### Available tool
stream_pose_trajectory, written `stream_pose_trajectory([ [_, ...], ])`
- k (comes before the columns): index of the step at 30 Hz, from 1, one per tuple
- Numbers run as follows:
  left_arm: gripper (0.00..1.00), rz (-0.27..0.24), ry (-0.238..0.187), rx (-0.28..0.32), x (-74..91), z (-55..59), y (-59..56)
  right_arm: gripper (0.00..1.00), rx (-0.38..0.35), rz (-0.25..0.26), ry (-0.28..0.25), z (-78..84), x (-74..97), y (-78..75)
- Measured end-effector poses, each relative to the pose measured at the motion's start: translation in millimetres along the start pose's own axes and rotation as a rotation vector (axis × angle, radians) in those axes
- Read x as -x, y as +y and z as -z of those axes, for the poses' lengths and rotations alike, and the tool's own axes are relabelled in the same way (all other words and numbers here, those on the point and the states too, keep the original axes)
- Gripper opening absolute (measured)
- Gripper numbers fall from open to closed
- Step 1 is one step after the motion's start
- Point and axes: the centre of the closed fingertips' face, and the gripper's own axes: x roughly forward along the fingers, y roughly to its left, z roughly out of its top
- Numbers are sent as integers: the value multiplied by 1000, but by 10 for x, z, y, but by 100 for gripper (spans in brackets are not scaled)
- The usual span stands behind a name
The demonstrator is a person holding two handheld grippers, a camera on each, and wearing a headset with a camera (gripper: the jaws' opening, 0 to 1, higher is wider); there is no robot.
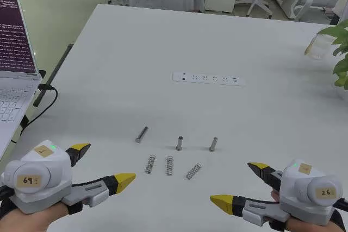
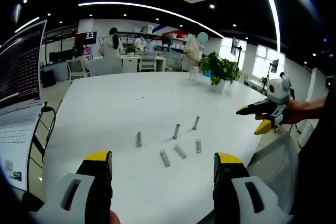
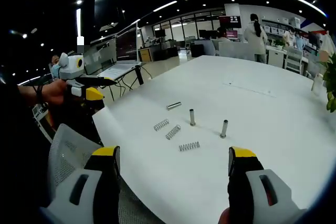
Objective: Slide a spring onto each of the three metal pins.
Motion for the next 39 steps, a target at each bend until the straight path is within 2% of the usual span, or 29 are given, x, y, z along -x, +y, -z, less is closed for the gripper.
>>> stream_pose_trajectory([
  [5,76,-2,1,-2,8,8,29,84,-4,1,-1,19,16,3],
  [19,76,3,4,-3,-16,7,1,84,-19,11,1,41,45,-28],
  [39,75,5,3,-5,-8,-8,-5,83,-21,4,4,64,30,15],
])
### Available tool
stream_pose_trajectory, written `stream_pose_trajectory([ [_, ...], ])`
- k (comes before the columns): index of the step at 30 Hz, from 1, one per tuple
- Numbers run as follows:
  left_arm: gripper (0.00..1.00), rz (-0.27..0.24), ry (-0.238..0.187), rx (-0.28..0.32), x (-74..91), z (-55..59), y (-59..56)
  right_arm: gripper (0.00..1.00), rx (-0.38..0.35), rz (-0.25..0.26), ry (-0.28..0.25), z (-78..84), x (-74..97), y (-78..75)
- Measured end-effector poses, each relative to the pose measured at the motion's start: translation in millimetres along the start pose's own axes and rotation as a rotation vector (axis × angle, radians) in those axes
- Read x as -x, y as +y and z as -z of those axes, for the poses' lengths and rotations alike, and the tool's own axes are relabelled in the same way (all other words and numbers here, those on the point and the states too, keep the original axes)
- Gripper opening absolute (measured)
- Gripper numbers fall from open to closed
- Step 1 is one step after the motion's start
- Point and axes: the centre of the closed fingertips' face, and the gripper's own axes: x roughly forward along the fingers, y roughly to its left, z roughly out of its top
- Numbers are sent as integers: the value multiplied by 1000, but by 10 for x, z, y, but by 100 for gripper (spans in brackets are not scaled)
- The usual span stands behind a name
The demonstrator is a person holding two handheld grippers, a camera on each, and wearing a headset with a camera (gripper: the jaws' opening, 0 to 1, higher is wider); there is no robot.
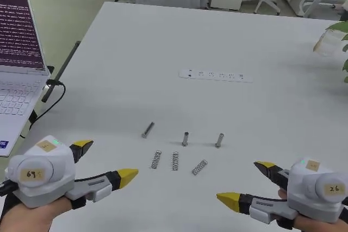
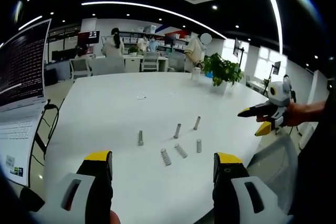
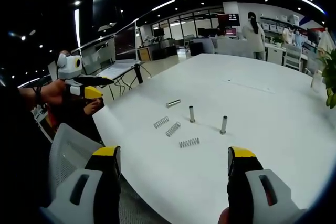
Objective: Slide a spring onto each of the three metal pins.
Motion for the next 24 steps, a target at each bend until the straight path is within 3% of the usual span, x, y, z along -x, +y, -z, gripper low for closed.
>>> stream_pose_trajectory([
  [24,75,2,-2,-3,3,-18,-3,84,-2,-2,7,25,0,3],
])
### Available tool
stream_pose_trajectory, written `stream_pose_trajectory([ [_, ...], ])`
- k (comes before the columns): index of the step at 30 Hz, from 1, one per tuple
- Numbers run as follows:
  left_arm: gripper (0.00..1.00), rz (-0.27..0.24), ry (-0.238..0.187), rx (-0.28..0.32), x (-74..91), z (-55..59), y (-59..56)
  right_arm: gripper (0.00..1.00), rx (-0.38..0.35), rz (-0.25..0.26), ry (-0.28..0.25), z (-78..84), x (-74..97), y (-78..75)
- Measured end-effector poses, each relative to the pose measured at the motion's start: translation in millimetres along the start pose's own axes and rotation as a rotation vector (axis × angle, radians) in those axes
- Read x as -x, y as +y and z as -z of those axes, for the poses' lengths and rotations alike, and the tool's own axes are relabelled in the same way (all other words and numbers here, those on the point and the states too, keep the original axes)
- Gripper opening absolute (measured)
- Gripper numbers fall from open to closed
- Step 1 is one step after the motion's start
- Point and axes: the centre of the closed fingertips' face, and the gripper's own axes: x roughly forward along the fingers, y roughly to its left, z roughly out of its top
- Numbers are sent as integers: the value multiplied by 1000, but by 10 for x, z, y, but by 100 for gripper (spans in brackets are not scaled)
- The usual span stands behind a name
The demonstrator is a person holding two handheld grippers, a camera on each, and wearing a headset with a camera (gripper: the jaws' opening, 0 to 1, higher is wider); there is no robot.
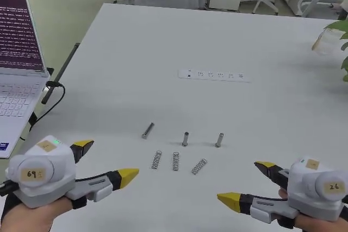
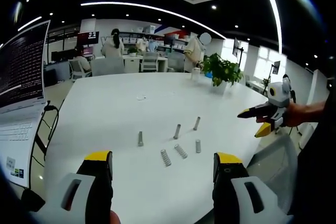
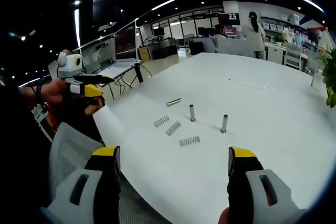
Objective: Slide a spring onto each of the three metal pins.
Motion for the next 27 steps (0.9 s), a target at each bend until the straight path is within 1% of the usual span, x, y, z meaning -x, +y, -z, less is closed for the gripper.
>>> stream_pose_trajectory([
  [7,75,1,1,-2,-12,0,7,83,-2,6,-1,-5,6,-10],
  [15,73,5,0,-3,-71,-26,43,83,-7,13,0,6,7,-12],
  [20,73,11,-3,-5,-109,-54,36,82,-9,13,1,7,3,-1],
  [27,72,16,6,-2,-180,-33,37,81,-9,17,-5,-24,10,-16],
])
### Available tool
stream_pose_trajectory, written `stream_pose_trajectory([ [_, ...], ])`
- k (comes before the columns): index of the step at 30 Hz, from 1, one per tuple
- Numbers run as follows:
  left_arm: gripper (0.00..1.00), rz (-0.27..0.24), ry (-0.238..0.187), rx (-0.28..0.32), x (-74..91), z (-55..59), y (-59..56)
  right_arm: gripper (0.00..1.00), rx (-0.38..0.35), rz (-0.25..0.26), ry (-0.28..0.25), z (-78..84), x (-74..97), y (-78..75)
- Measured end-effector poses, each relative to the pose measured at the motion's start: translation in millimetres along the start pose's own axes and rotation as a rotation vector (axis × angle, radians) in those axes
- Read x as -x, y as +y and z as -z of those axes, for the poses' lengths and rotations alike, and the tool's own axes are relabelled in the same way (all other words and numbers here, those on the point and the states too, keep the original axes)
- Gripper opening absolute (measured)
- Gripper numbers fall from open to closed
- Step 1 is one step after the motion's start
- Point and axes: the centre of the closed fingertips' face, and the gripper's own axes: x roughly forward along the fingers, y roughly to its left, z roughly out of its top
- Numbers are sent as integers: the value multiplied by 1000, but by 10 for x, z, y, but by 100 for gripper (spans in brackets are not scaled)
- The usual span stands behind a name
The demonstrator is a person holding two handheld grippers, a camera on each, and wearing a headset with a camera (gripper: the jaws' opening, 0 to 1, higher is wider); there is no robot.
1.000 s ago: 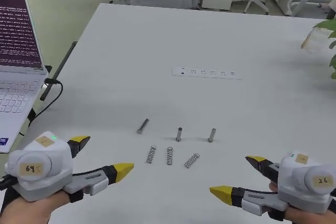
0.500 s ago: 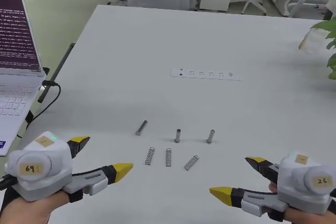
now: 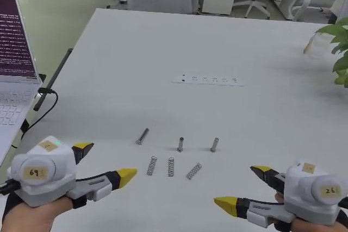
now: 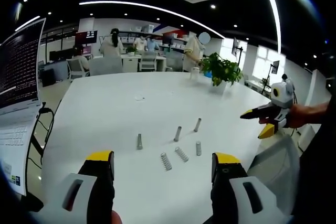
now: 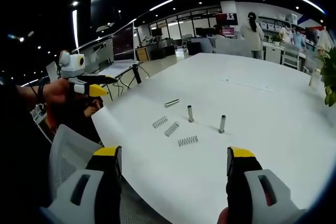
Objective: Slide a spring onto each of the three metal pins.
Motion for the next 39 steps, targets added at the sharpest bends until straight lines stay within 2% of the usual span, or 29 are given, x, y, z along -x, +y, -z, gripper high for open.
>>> stream_pose_trajectory([
  [12,71,7,-8,14,-112,-38,-14,80,-15,11,-1,36,29,-27],
  [27,71,13,-12,5,-265,-122,81,79,-34,18,-4,70,58,-29],
  [39,70,31,-11,-5,-432,-181,97,78,-36,16,-2,74,43,-28],
])
